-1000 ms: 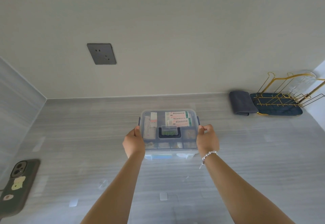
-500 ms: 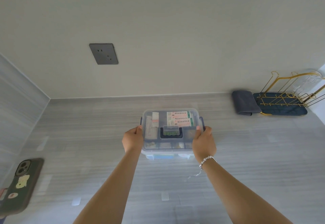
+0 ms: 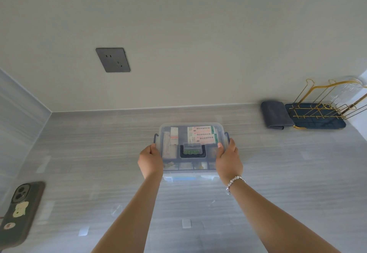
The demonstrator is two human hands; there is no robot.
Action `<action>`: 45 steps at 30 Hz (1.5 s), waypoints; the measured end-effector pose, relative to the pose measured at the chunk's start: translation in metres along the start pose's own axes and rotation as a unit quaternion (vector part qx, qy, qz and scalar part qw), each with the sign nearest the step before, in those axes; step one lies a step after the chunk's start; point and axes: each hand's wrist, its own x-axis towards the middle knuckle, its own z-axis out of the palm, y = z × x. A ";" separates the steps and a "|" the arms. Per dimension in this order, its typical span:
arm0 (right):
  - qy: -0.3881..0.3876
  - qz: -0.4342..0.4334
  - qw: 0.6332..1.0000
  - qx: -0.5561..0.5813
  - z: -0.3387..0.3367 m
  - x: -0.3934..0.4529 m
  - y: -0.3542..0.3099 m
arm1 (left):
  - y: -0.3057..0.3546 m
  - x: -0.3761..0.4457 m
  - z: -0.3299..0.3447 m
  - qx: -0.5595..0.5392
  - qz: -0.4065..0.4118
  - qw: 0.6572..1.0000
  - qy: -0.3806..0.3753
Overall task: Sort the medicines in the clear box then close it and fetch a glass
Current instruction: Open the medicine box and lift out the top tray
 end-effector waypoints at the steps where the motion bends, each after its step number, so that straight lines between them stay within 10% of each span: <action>1: -0.001 -0.002 1.000 -0.002 -0.001 0.000 0.000 | 0.000 -0.002 0.000 -0.016 0.001 1.000 0.004; 10: 0.038 -0.057 0.990 -0.125 -0.009 -0.001 -0.001 | 0.000 -0.011 0.001 0.090 0.088 0.992 -0.026; 19: -0.071 0.016 0.997 0.040 -0.022 0.007 -0.013 | 0.022 -0.011 -0.006 -0.098 -0.059 0.987 -0.115; 31: 0.027 0.035 0.976 0.212 -0.058 -0.002 -0.020 | 0.064 -0.042 -0.017 -0.183 -0.006 0.975 -0.124; 45: 0.136 0.187 0.948 0.221 -0.176 -0.003 0.135 | 0.086 -0.161 0.100 0.007 0.081 0.938 -0.337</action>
